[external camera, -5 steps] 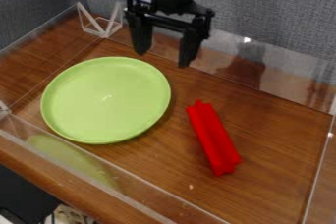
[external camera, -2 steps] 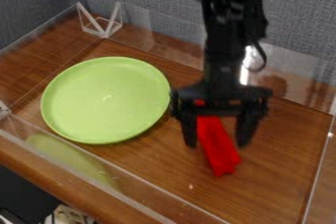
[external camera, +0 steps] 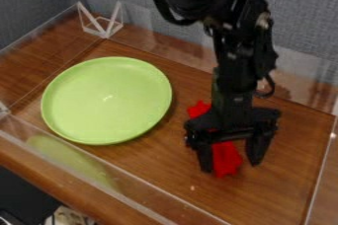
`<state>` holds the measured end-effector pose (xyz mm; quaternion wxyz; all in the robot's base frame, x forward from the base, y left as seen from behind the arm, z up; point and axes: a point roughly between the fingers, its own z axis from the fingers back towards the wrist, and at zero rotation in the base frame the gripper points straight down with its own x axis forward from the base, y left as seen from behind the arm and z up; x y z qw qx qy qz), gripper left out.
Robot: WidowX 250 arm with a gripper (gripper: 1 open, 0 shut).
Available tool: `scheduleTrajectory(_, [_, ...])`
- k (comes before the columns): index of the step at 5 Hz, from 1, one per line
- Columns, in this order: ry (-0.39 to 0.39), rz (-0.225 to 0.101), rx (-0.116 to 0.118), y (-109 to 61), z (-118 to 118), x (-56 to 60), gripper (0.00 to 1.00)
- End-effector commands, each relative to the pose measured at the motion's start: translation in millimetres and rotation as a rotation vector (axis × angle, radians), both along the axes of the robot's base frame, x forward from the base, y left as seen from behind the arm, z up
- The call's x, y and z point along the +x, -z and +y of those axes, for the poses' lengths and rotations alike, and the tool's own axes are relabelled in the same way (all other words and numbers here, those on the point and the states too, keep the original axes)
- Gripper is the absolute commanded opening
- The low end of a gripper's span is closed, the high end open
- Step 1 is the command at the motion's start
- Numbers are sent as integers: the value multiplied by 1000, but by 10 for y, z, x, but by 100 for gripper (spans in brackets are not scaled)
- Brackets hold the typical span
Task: Put the red object on the green plate
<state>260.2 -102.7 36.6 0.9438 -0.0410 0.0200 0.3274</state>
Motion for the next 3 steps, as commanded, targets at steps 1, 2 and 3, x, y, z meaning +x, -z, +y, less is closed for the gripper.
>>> scheduleTrajectory(1, [-88, -41, -5, -28, 222, 100, 100])
scheduleTrajectory(2, [-155, -69, -9, -82, 392, 151, 100])
scheduleTrajectory(3, [-187, -87, 0, -53, 481, 212, 100])
